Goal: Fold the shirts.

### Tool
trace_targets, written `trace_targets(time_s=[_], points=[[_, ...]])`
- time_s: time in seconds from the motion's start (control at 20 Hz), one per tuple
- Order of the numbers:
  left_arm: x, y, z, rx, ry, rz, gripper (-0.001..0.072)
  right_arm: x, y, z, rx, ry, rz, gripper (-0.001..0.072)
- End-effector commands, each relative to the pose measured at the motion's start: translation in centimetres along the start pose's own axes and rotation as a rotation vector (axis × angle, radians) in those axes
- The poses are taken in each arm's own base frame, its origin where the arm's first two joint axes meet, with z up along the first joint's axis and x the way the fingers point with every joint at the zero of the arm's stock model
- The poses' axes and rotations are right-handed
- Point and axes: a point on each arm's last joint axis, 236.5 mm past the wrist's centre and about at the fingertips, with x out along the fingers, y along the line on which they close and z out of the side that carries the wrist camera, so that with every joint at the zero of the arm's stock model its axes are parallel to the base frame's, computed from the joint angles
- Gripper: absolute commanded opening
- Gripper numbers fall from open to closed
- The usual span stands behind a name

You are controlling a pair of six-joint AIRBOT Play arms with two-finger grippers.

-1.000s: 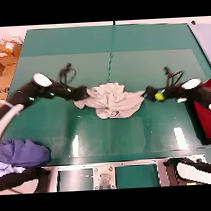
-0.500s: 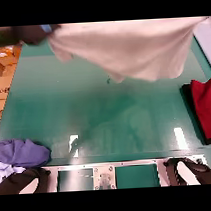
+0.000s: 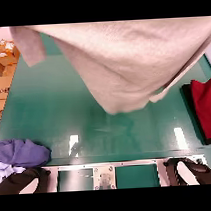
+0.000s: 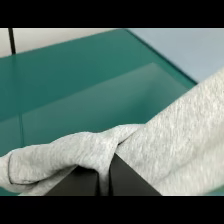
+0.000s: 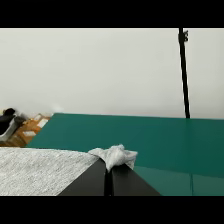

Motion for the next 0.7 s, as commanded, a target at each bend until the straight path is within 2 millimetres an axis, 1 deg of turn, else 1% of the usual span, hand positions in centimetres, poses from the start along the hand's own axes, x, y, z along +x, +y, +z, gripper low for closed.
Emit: trace_targets(time_s=[0.0, 0.1, 0.15, 0.2, 0.25, 0.3, 0.35, 0.4, 0.45, 0.5, 0.55, 0.6, 0.65], points=[[4.4, 3.2, -5.4, -0.103, 0.165, 0.033, 0.0021, 6.7, -5.0, -4.7, 0.108, 0.16, -0.014, 0.0008], [8.2, 5.5, -11.9, -0.204, 0.32, 0.042, 0.0021, 12.2, -7.6, -10.1, 0.169, 0.291, 0.0, 0.0009], [10.2, 6.7, -15.8, -0.266, 0.395, 0.046, 0.0021, 15.1, -8.5, -13.5, 0.202, 0.364, 0.01, 0.0009], [11.9, 7.5, -19.4, -0.33, 0.449, 0.049, 0.0021, 17.6, -9.2, -17.0, 0.239, 0.437, 0.016, 0.0009], [13.5, 8.4, -23.0, -0.398, 0.494, 0.056, 0.0021, 20.1, -9.6, -21.1, 0.274, 0.519, 0.023, 0.0009], [15.1, 9.3, -26.9, -0.473, 0.536, 0.07, 0.0022, 22.2, -9.8, -25.1, 0.302, 0.591, 0.028, 0.0009], [16.4, 10.0, -30.7, -0.553, 0.568, 0.088, 0.0022, 24.1, -9.9, -29.3, 0.328, 0.662, 0.029, 0.0008], [17.4, 10.6, -33.7, -0.603, 0.593, 0.101, 0.0022, 25.4, -9.8, -32.8, 0.346, 0.72, 0.03, 0.0009], [18.4, 11.2, -36.4, -0.631, 0.618, 0.11, 0.0022, 26.5, -9.7, -35.9, 0.359, 0.764, 0.026, 0.0009], [19.1, 11.7, -38.1, -0.655, 0.639, 0.123, 0.0024, 27.2, -9.7, -37.9, 0.369, 0.787, 0.018, 0.0038], [19.7, 12.2, -39.2, -0.674, 0.657, 0.131, 0.0247, 27.5, -10.1, -38.7, 0.38, 0.793, 0.007, 0.0256], [20.0, 12.4, -39.4, -0.678, 0.666, 0.132, 0.0701, 27.3, -10.6, -38.4, 0.398, 0.793, -0.004, 0.0447], [20.0, 12.7, -38.9, -0.684, 0.663, 0.127, 0.0703, 26.7, -11.3, -37.4, 0.406, 0.798, -0.006, 0.0438]])
